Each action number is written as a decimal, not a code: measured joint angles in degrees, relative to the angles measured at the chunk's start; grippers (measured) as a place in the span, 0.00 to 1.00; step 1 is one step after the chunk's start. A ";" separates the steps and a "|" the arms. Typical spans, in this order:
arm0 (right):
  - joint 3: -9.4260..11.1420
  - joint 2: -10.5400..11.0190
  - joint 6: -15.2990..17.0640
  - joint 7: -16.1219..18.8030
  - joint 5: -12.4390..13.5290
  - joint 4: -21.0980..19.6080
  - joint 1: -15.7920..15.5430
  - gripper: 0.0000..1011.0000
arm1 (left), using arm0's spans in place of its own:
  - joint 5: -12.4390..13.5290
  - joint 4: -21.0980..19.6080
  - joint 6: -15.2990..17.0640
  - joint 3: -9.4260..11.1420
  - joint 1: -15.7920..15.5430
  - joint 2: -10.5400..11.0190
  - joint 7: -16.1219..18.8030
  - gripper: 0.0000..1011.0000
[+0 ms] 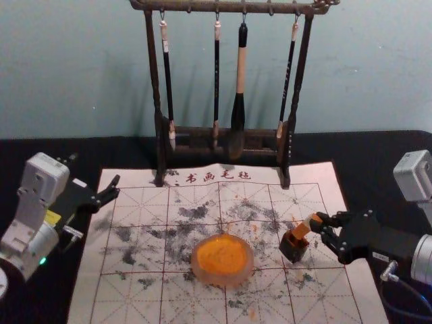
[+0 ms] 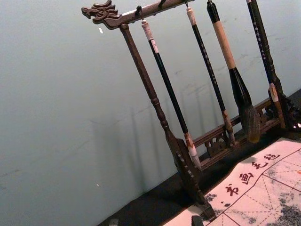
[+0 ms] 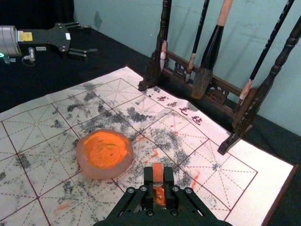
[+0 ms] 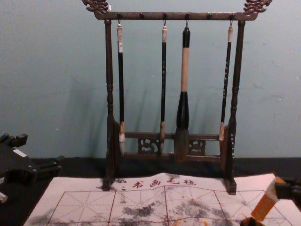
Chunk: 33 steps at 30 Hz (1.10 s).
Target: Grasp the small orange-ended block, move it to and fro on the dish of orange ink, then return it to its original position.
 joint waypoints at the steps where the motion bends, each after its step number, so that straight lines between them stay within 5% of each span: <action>1: 0.00 -0.04 0.07 -0.04 0.00 0.00 -0.05 0.10 | 0.00 0.00 0.00 0.00 0.00 0.00 0.00 0.99; 33: -1.70 -1.70 2.43 0.49 -0.66 4.05 1.31 0.10 | 0.00 0.00 0.00 0.00 0.00 0.00 0.00 0.99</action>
